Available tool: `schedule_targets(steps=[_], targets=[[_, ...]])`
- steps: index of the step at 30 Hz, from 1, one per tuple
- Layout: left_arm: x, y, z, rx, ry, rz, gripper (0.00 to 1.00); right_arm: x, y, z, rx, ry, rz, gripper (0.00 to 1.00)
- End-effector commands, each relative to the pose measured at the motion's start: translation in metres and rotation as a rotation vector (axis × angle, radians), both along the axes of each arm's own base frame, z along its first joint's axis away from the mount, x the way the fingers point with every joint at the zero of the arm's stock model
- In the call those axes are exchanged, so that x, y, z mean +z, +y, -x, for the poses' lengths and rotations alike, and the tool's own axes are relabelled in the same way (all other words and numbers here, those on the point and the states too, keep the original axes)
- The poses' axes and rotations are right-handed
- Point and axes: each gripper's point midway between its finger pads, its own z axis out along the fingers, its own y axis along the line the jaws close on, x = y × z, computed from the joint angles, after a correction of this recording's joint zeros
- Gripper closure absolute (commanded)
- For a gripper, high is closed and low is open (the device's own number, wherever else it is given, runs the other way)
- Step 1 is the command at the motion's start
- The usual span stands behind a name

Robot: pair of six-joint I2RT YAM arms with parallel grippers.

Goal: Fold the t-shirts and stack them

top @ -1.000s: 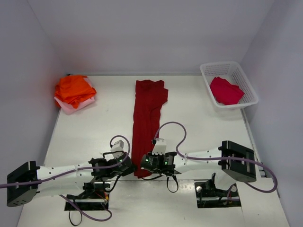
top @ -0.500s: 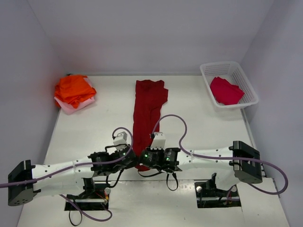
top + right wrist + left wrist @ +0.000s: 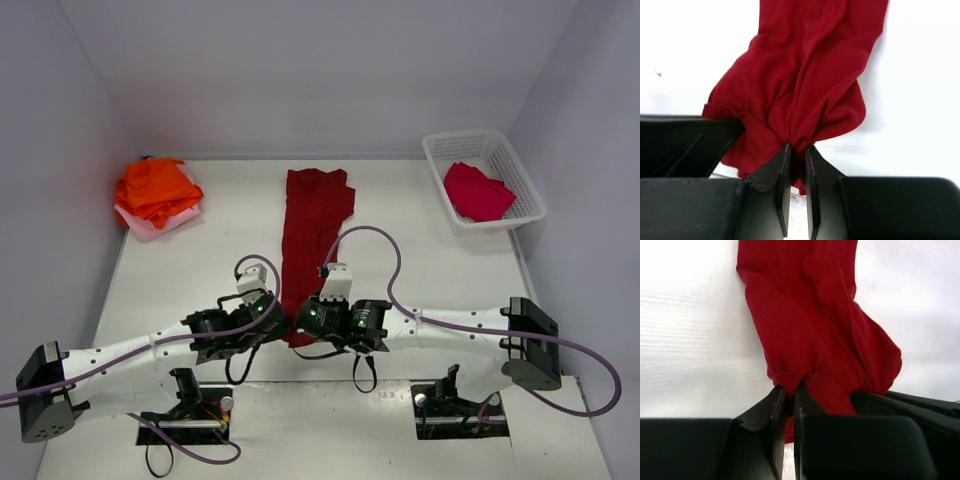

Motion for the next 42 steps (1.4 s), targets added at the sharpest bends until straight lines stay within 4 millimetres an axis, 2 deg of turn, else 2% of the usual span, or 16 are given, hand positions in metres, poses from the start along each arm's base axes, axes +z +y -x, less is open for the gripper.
schedule_targets(steps=[1, 7, 11, 14, 22, 27, 34, 42], targets=[[0.026, -0.001, -0.016, 0.015, -0.055, 0.027, 1.00, 0.039, -0.001, -0.024, -0.034, -0.089, -0.044, 1.00], [0.033, 0.006, -0.029, 0.023, -0.061, 0.034, 1.00, 0.052, -0.008, -0.044, -0.054, -0.115, -0.039, 1.00], [0.042, 0.006, -0.038, 0.027, -0.076, 0.041, 1.00, 0.058, -0.009, -0.054, -0.063, -0.130, -0.034, 1.00], [0.042, 0.004, -0.042, 0.024, -0.077, 0.034, 1.00, 0.062, -0.009, -0.060, -0.066, -0.143, -0.029, 1.00], [0.032, -0.003, -0.050, 0.018, -0.061, 0.048, 1.00, 0.055, -0.013, -0.070, -0.077, -0.143, 0.010, 1.00], [0.038, -0.001, -0.059, 0.019, -0.076, 0.047, 1.00, 0.055, -0.013, -0.077, -0.081, -0.150, 0.026, 1.00], [0.053, 0.008, -0.077, 0.032, -0.102, 0.037, 1.00, 0.066, -0.011, -0.089, -0.083, -0.182, 0.034, 1.00], [0.054, 0.006, -0.089, 0.030, -0.100, 0.041, 1.00, 0.067, -0.010, -0.100, -0.087, -0.194, 0.060, 1.00]])
